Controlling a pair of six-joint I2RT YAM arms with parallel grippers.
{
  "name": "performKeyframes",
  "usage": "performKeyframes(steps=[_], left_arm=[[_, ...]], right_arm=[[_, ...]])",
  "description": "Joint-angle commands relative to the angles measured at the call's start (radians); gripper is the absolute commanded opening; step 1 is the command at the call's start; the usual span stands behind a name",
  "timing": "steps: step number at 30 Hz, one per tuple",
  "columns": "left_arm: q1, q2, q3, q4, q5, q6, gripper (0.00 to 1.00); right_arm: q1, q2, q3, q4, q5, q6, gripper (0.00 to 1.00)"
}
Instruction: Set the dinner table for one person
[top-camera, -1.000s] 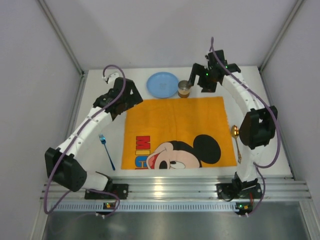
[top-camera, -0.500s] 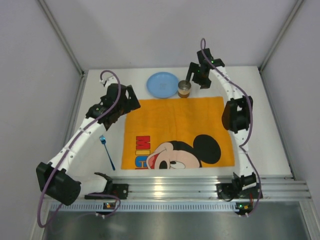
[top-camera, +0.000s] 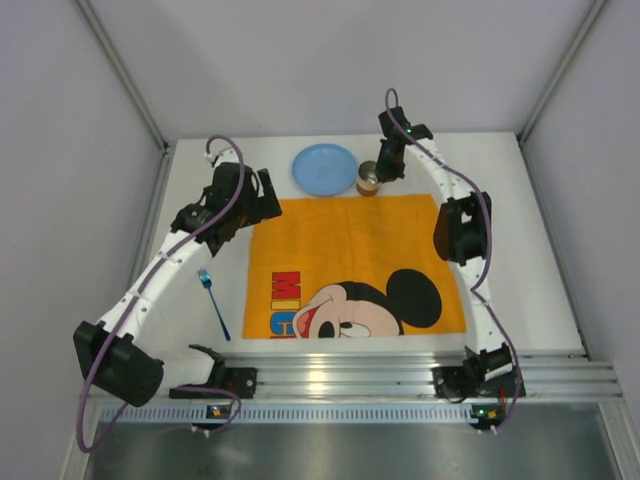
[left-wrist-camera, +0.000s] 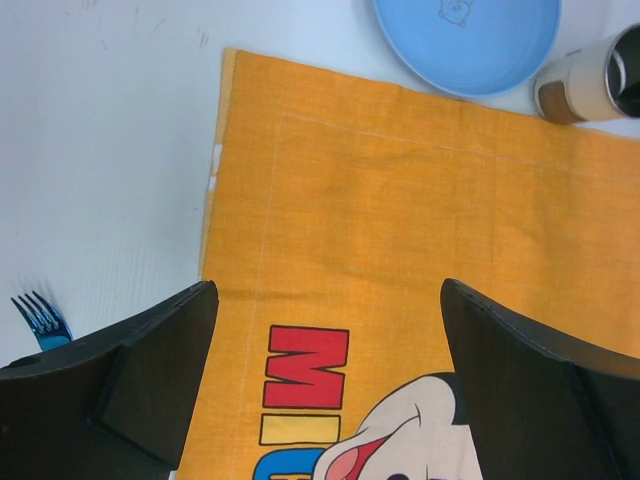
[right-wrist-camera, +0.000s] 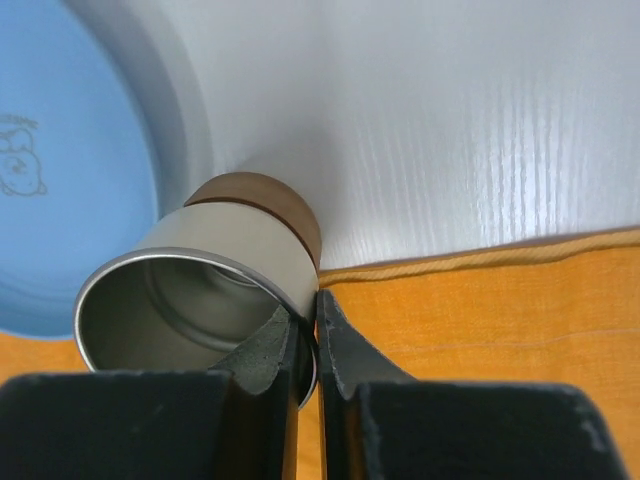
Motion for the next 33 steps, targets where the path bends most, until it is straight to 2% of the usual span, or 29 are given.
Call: performKeyframes(steps=[1, 4, 7, 10, 11, 12, 15, 18, 23, 30, 33], left_arm=[[0.006, 0.014, 0.046, 0.0, 0.058, 0.034, 0.99], [0.005, 0.023, 0.05, 0.015, 0.13, 0.046, 0.99], [0.005, 0.046, 0.046, 0.027, 0.142, 0.045, 0.98], [0.006, 0.092, 0.051, 0.035, 0.141, 0.045, 0.99], [0.006, 0.105, 0.054, 0.044, 0.144, 0.045, 0.98], [0.005, 0.121, 0.059, 0.065, 0.149, 0.043, 0.99], [0.006, 0.196, 0.092, 0.116, 0.191, 0.03, 0.98], [0.006, 0.287, 0.158, 0.142, 0.253, 0.011, 0.96], [0.006, 0.402, 0.244, 0.177, 0.351, -0.007, 0.95], [0.006, 0.479, 0.315, 0.159, 0.376, -0.013, 0.93], [0.006, 0.484, 0.324, 0.153, 0.374, -0.003, 0.93]], right_arm=[[-0.005, -0.028, 0.123, 0.017, 0.051, -0.004, 0.0], [-0.036, -0.131, 0.135, 0.072, 0.047, 0.001, 0.0], [-0.08, -0.275, 0.069, 0.095, 0.063, -0.014, 0.0], [-0.117, -0.456, -0.134, 0.095, 0.129, -0.05, 0.0], [-0.129, -0.505, -0.281, 0.097, 0.151, -0.054, 0.0], [-0.134, -0.602, -0.361, 0.116, 0.162, -0.057, 0.0], [-0.149, -0.756, -0.651, 0.184, 0.172, -0.062, 0.0], [-0.154, -0.818, -0.832, 0.215, 0.171, -0.053, 0.0], [-0.157, -0.766, -0.952, 0.268, 0.108, -0.015, 0.0], [-0.163, -0.628, -0.928, 0.281, 0.157, 0.016, 0.0], [-0.163, -0.625, -0.94, 0.33, 0.156, 0.021, 0.0]])
